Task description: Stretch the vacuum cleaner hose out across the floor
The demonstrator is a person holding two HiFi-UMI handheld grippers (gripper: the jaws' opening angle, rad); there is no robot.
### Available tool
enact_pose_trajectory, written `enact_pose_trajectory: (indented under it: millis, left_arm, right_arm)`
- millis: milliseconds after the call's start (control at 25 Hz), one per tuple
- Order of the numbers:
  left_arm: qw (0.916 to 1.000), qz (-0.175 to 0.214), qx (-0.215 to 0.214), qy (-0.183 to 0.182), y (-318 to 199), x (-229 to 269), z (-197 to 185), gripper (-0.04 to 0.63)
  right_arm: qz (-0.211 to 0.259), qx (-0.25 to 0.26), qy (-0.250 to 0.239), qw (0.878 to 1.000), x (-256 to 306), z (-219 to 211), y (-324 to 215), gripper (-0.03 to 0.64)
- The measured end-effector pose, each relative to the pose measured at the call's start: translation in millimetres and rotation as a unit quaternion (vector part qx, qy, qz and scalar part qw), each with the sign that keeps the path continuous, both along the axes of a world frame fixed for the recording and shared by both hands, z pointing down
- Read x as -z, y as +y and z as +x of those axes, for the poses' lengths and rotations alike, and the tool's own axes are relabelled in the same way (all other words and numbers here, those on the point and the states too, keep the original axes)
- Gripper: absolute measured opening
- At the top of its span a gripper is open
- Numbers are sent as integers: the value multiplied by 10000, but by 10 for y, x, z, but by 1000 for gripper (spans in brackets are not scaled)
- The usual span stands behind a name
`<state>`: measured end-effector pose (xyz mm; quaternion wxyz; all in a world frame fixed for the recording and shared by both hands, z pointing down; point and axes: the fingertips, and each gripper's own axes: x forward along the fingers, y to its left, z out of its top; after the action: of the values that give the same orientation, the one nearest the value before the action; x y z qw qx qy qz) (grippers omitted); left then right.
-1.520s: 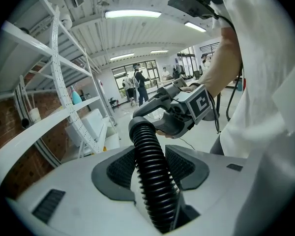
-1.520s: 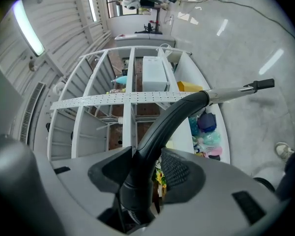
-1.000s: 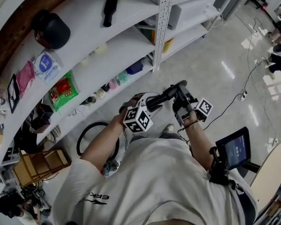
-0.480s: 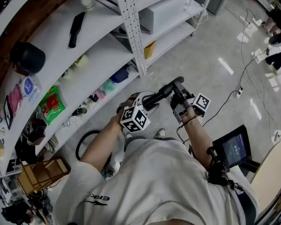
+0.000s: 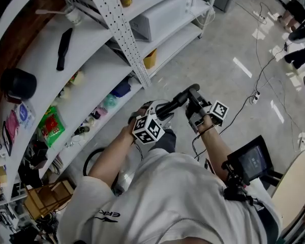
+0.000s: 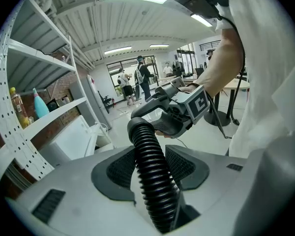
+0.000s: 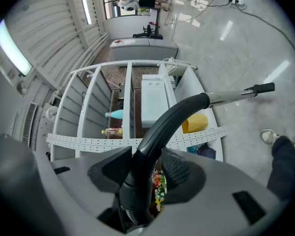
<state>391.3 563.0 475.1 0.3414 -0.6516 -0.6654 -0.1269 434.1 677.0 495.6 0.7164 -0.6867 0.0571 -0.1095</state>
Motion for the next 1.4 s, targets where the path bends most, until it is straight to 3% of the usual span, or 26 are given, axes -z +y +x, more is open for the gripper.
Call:
enact_pose_trajectory:
  millis: [680, 1000, 1400]
  left_arm:
    - [9986, -85, -525, -72, 1128, -46, 1051, 190]
    - [9983, -148, -540, -134, 1625, -10, 1246, 190]
    - [9992, -104, -331, -191, 2396, -39, 1361, 190]
  right_arm:
    - [-42, -521, 37, 9986, -41, 979, 1163, 189]
    - [-118, -593, 51, 9982, 16, 1183, 1649, 189]
    - [-53, -313, -40, 9995, -50, 1354, 2398, 189]
